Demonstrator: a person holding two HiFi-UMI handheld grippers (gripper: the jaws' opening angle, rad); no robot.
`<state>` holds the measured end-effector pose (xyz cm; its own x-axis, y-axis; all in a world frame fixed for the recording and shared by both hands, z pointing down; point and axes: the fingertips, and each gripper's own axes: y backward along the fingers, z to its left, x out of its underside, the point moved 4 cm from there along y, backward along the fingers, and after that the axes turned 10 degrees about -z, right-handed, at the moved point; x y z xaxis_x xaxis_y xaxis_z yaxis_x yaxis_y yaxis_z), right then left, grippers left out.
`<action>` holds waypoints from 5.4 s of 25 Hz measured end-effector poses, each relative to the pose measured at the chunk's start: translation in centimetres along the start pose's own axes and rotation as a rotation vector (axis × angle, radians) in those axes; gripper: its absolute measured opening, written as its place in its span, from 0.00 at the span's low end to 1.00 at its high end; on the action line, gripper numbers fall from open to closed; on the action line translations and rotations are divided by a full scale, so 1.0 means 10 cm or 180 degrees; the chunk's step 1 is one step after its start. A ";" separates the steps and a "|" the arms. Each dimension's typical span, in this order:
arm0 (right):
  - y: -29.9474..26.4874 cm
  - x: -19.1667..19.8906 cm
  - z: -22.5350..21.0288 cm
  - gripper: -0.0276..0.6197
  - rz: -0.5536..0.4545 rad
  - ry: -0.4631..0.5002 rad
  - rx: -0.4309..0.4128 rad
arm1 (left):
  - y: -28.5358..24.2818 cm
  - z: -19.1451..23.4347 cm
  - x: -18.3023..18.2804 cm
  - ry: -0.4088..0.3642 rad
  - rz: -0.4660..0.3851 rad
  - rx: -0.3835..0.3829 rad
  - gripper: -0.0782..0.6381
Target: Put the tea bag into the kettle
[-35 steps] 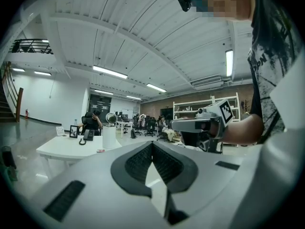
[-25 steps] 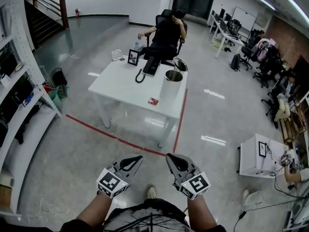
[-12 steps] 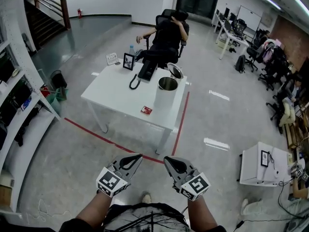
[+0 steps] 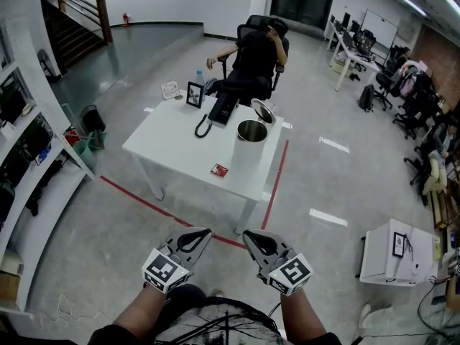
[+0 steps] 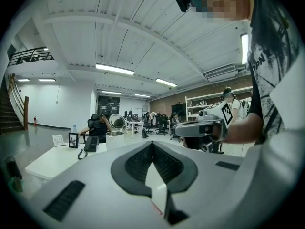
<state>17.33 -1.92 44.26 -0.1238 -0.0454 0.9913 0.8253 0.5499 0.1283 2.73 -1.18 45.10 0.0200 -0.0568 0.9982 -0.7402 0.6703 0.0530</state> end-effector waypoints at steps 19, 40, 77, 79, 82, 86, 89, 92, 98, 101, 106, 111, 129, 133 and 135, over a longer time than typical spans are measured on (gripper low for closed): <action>-0.48 0.14 -0.50 0.06 0.0032 0.0121 0.0217 | -0.36 0.68 0.12 0.0037 -0.0015 0.0104 0.12; -1.86 0.24 -1.54 0.06 0.0121 0.0234 0.0852 | -1.07 2.45 0.08 -0.0011 -0.0054 0.0586 0.12; -2.50 0.82 -2.17 0.06 0.0687 0.0278 0.1053 | -1.64 3.06 0.43 0.0187 0.0086 0.0952 0.12; -2.51 0.95 -2.20 0.06 0.0784 0.0223 0.1035 | -1.66 3.08 0.44 0.0213 0.0100 0.0926 0.12; -2.51 1.21 -2.26 0.06 0.0998 0.0135 0.1040 | -1.67 3.10 0.50 0.0253 0.0148 0.0879 0.12; -2.53 1.55 -2.31 0.06 0.1232 0.0005 0.1015 | -1.68 3.13 0.58 0.0315 0.0208 0.0813 0.12; -2.57 1.80 -2.31 0.13 0.1406 -0.0108 0.0948 | -1.66 3.15 0.62 0.0342 0.0277 0.0760 0.12; -2.60 2.03 -2.32 0.21 0.1558 -0.0236 0.0901 | -1.65 3.18 0.68 0.0359 0.0372 0.0716 0.12; -2.62 2.47 -2.34 0.33 0.1924 -0.0419 0.0869 | -1.62 3.24 0.76 0.0369 0.0527 0.0686 0.12; -2.65 2.65 -2.37 0.38 0.2157 -0.0423 0.0834 | -1.60 3.30 0.78 0.0373 0.0558 0.0658 0.12; -2.67 2.89 -2.42 0.43 0.2530 -0.0283 0.0808 | -1.55 3.36 0.84 0.0414 0.0637 0.0598 0.12; -2.67 3.02 -2.45 0.45 0.2657 -0.0317 0.0807 | -1.52 3.38 0.90 0.0434 0.0684 0.0557 0.12; -2.69 3.01 -2.52 0.30 0.2760 -0.0310 0.0971 | -1.48 3.36 0.92 0.0474 0.0707 0.0541 0.12; -2.71 3.00 -2.49 0.22 0.2811 -0.0257 0.0937 | -1.47 3.35 0.93 0.0492 0.0697 0.0529 0.12; -2.71 3.00 -2.46 0.11 0.2830 -0.0138 0.0909 | -1.46 3.34 0.93 0.0496 0.0689 0.0526 0.12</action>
<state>4.79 -38.66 71.31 0.4630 0.5185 0.7189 0.4609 0.5520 -0.6949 -8.72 -36.26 52.61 -0.0568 0.1969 0.9788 -0.8374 0.5244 -0.1540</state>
